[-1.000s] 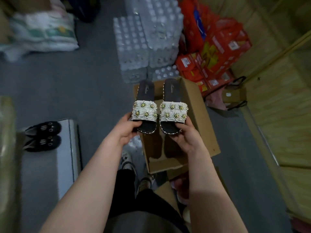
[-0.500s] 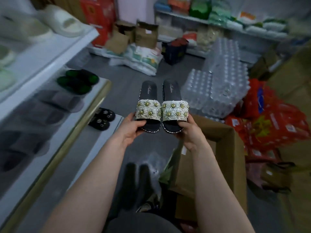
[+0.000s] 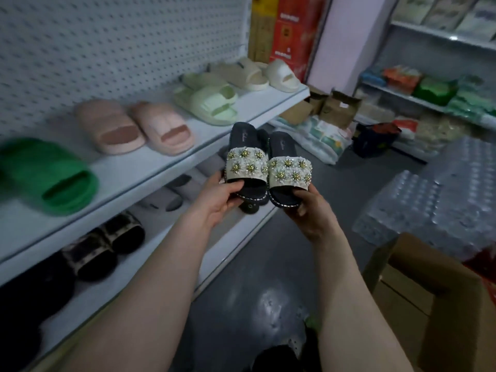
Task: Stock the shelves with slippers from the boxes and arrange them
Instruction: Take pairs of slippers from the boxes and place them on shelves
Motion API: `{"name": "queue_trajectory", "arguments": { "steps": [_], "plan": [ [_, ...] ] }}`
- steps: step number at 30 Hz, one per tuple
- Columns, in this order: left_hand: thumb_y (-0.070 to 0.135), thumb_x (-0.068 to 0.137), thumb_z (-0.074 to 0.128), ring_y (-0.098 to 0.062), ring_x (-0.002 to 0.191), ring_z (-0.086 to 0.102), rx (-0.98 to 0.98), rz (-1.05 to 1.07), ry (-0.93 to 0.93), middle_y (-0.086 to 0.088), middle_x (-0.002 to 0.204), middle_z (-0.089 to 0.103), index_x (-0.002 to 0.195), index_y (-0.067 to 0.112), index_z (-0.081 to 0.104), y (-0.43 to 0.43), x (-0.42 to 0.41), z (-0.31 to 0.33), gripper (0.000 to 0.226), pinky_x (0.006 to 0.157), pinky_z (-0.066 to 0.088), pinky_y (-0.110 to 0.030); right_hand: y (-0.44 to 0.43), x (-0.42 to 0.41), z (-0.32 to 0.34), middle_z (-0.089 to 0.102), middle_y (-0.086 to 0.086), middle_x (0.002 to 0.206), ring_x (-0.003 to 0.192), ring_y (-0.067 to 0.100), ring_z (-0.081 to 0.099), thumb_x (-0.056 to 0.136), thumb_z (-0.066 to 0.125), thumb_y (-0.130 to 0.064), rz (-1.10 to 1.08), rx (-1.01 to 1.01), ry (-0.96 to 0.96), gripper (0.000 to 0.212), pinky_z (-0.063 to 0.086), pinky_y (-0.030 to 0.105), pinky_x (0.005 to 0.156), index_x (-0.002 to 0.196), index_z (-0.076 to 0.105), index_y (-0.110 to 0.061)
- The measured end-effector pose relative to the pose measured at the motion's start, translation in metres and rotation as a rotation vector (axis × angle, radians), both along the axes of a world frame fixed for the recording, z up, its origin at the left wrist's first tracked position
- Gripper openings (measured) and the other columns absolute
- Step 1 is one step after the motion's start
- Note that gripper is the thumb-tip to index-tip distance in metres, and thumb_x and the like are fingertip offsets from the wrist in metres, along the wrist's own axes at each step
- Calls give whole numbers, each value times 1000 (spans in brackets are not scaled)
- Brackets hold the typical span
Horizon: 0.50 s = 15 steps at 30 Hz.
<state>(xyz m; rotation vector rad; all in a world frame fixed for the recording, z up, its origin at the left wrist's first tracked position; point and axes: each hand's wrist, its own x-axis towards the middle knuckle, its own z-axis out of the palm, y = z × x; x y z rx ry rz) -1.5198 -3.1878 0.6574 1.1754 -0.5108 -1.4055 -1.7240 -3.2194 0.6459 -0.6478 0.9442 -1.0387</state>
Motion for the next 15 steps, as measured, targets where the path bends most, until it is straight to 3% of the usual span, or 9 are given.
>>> {"name": "queue_trajectory", "arguments": {
  "steps": [4,7,11,15],
  "plan": [
    [-9,88,56,-19,91,67,-53,80,-42,-9,116,64,131,11,47,35,39,22,48,63,59,-26,11,44,16,67,13,111,85,22,67,93,42,6,94,-41,29,41,55,29,61,127,57,-12],
    [-7,88,58,-21,93,68,-78,158,-61,-8,114,67,125,14,51,52,61,32,43,75,60,-33,13,71,29,67,12,105,79,20,69,95,40,6,158,-68,-1,37,56,28,59,123,56,-11],
    [-6,88,60,-24,99,67,-91,308,-32,-5,108,68,123,15,52,78,83,45,41,82,58,-35,15,105,49,61,9,87,56,10,65,96,39,8,297,-99,-27,27,51,22,48,105,55,-12],
    [-6,88,59,-23,101,67,-119,459,-18,-7,109,68,118,15,55,107,100,49,37,84,57,-34,19,136,55,69,11,105,85,22,71,95,44,6,442,-142,-38,36,57,29,62,124,56,-10]
  ]
}}
